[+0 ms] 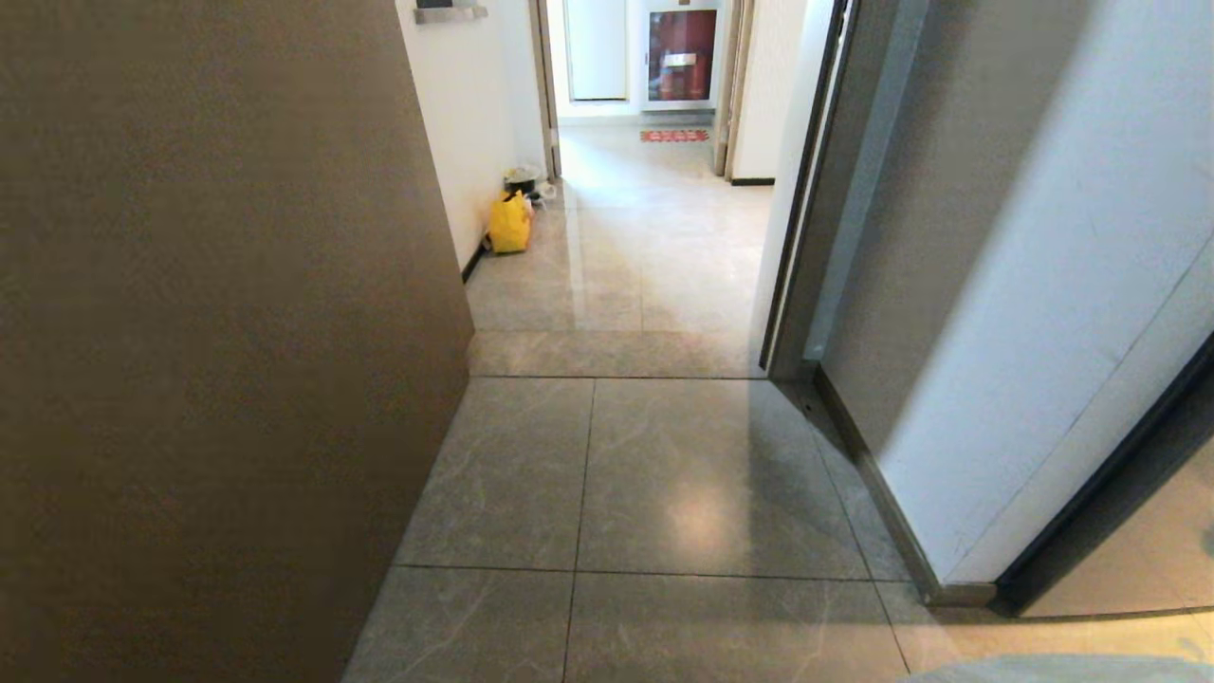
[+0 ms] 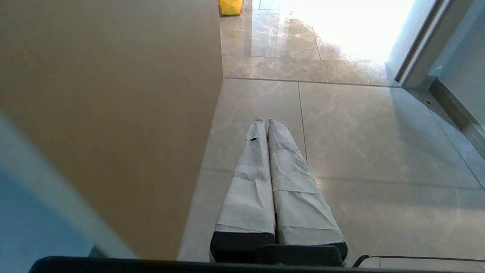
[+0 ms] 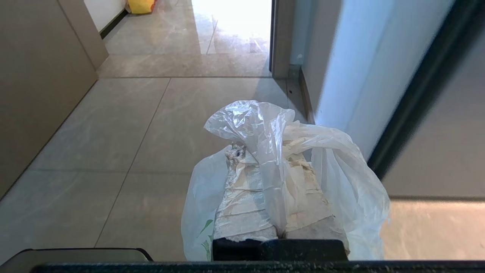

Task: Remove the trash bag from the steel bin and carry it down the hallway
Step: Put the trash bag at the door

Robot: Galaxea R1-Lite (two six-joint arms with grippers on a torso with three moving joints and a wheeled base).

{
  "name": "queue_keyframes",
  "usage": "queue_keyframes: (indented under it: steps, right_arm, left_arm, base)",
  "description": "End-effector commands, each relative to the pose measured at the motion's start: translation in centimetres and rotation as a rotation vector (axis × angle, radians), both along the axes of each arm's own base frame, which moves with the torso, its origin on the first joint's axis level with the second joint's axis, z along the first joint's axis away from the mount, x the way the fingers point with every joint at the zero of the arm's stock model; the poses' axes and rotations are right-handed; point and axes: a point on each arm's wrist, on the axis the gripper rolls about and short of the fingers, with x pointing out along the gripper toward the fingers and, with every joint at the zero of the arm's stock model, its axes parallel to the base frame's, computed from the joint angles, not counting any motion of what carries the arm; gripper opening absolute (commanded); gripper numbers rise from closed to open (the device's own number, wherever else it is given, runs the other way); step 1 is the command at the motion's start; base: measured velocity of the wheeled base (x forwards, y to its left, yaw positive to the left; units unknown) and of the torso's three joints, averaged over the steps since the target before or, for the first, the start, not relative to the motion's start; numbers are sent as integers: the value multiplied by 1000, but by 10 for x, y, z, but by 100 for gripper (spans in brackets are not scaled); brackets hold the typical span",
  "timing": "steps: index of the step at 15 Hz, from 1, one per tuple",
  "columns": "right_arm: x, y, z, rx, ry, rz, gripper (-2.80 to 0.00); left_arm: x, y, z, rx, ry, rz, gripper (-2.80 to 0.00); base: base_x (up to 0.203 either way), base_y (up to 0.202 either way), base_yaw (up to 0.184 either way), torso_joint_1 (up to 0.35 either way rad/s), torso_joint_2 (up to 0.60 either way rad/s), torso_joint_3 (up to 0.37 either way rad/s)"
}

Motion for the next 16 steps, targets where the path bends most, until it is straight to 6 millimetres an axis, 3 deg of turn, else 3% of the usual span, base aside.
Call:
queue_keyframes:
  steps: [1, 16]
  right_arm:
    - [0, 0, 0, -1, -1, 0, -280]
    - [0, 0, 0, -1, -1, 0, -280]
  left_arm:
    - [0, 0, 0, 0, -1, 1, -280]
    - [0, 0, 0, 1, -1, 1, -280]
  base:
    - [190, 0, 0, 2, 2, 2]
    - [192, 0, 1, 1, 3, 3]
